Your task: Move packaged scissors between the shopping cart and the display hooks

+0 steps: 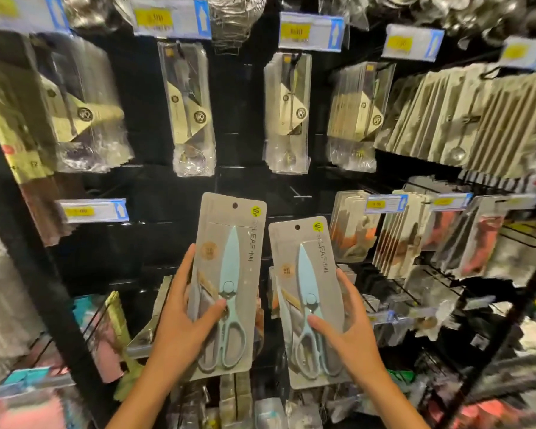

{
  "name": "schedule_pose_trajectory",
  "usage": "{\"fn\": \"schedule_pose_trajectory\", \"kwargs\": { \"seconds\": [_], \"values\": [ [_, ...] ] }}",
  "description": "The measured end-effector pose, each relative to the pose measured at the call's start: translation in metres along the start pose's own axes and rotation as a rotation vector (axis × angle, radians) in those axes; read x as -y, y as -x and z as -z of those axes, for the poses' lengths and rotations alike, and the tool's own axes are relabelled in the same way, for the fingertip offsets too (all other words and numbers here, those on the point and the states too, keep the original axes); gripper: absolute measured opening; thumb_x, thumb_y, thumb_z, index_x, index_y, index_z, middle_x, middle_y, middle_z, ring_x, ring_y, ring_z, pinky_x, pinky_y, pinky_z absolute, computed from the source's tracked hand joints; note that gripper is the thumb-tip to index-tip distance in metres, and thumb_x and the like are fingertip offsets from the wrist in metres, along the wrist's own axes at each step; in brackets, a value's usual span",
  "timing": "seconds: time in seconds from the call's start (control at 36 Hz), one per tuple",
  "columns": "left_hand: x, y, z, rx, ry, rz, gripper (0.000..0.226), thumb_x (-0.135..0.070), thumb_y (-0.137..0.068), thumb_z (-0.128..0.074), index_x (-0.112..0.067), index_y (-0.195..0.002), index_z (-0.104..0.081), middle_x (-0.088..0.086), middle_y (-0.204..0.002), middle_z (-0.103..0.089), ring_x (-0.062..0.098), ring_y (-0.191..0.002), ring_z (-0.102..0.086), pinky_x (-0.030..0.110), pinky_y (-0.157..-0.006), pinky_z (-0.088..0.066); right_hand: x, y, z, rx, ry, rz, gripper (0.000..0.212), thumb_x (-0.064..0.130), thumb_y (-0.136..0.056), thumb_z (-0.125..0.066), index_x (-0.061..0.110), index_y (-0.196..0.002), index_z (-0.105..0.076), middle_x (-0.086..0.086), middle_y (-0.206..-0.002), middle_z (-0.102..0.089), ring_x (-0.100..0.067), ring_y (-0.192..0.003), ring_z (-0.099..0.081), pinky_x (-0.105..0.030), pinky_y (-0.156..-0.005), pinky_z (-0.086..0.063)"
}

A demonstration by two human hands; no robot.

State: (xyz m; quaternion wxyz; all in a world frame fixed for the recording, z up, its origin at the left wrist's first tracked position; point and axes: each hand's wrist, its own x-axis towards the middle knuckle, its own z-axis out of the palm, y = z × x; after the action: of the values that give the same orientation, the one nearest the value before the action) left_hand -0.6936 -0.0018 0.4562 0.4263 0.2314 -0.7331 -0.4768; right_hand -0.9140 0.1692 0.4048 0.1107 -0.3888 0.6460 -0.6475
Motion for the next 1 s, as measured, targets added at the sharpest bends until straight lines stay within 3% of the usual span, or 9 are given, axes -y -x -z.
{"fn": "schedule_pose_trajectory", "kwargs": {
  "seconds": [0.11, 0.17, 0.33, 0.5, 0.56, 0.64, 0.72, 0.89, 1.0],
  "values": [
    [0.005, -0.019, 0.009, 0.027, 0.012, -0.013, 0.093, -0.029, -0.081, -0.076, -0.067, -0.144, -0.019, -0.015, -0.149, -0.047, 0.016, -0.132, -0.054, 0.046, -0.105, -0.049, -0.001, -0.015, -0.010, -0.022, 0.002, 0.024, 0.090, 0.026, -0.079, -0.083, 0.051, -0.149, -0.032, 0.034, -0.144, -0.045, 0.006, -0.125, -0.054, -0.026, -0.095, -0.056],
    [0.007, -0.027, 0.012, 0.042, 0.003, -0.022, 0.093, -0.028, -0.081, -0.076, -0.067, -0.144, -0.019, -0.014, -0.150, -0.047, 0.018, -0.132, -0.053, 0.049, -0.106, -0.048, 0.000, -0.019, -0.012, -0.038, 0.001, 0.032, 0.090, 0.026, -0.078, -0.083, 0.049, -0.149, -0.032, 0.028, -0.148, -0.043, 0.005, -0.126, -0.054, -0.027, -0.095, -0.057],
    [0.019, -0.049, 0.012, 0.063, 0.017, -0.035, 0.095, -0.020, -0.085, -0.076, -0.069, -0.143, -0.019, -0.009, -0.147, -0.050, 0.020, -0.128, -0.057, 0.020, -0.085, -0.057, 0.001, -0.040, -0.017, -0.065, 0.003, 0.051, 0.090, 0.020, -0.081, -0.082, 0.041, -0.152, -0.031, 0.033, -0.144, -0.045, 0.010, -0.122, -0.054, -0.015, -0.087, -0.054],
    [0.022, -0.062, 0.007, 0.050, 0.013, -0.040, 0.095, -0.020, -0.084, -0.076, -0.069, -0.143, -0.018, -0.009, -0.149, -0.049, 0.025, -0.129, -0.056, 0.053, -0.099, -0.053, -0.005, -0.060, -0.019, -0.059, -0.012, 0.036, 0.091, 0.024, -0.079, -0.083, 0.045, -0.151, -0.032, 0.033, -0.143, -0.047, 0.005, -0.121, -0.058, -0.019, -0.088, -0.056],
    [0.023, -0.065, 0.005, 0.038, 0.005, -0.056, 0.096, -0.020, -0.084, -0.076, -0.069, -0.143, -0.019, -0.010, -0.150, -0.048, 0.024, -0.130, -0.056, 0.048, -0.100, -0.054, -0.011, -0.063, -0.019, -0.056, -0.034, 0.040, 0.090, 0.023, -0.079, -0.082, 0.045, -0.151, -0.032, 0.031, -0.144, -0.048, 0.005, -0.122, -0.058, -0.018, -0.087, -0.055],
    [0.023, -0.070, 0.002, 0.030, 0.017, -0.080, 0.095, -0.019, -0.084, -0.076, -0.068, -0.143, -0.020, -0.012, -0.150, -0.047, 0.013, -0.131, -0.055, 0.025, -0.095, -0.055, -0.019, -0.067, -0.018, -0.046, -0.059, 0.032, 0.091, 0.023, -0.079, -0.082, 0.049, -0.150, -0.033, 0.033, -0.144, -0.048, 0.005, -0.125, -0.056, -0.018, -0.089, -0.055],
    [0.023, -0.074, -0.003, 0.020, 0.006, -0.084, 0.094, -0.022, -0.083, -0.076, -0.068, -0.143, -0.019, -0.009, -0.151, -0.048, 0.016, -0.134, -0.052, 0.034, -0.102, -0.051, -0.024, -0.072, -0.015, -0.035, -0.059, 0.032, 0.092, 0.023, -0.078, -0.082, 0.049, -0.150, -0.032, 0.034, -0.145, -0.046, 0.006, -0.127, -0.054, -0.017, -0.090, -0.054],
    [0.022, -0.080, -0.009, 0.017, -0.016, -0.096, 0.095, -0.021, -0.083, -0.076, -0.065, -0.145, -0.019, -0.013, -0.153, -0.044, 0.015, -0.134, -0.052, 0.025, -0.097, -0.052, -0.031, -0.084, -0.012, 0.005, -0.073, -0.001, 0.089, 0.019, -0.081, -0.081, 0.045, -0.152, -0.033, 0.038, -0.139, -0.050, 0.002, -0.123, -0.058, -0.025, -0.092, -0.056],
    [0.023, -0.083, -0.012, -0.006, -0.036, -0.113, 0.096, -0.018, -0.084, -0.076, -0.064, -0.146, -0.020, -0.019, -0.152, -0.043, 0.011, -0.134, -0.052, 0.032, -0.101, -0.051, -0.042, -0.090, -0.015, 0.013, -0.061, -0.003, 0.090, 0.019, -0.082, -0.081, 0.048, -0.151, -0.031, 0.036, -0.141, -0.050, 0.003, -0.124, -0.058, -0.023, -0.094, -0.055]
  ]
}}
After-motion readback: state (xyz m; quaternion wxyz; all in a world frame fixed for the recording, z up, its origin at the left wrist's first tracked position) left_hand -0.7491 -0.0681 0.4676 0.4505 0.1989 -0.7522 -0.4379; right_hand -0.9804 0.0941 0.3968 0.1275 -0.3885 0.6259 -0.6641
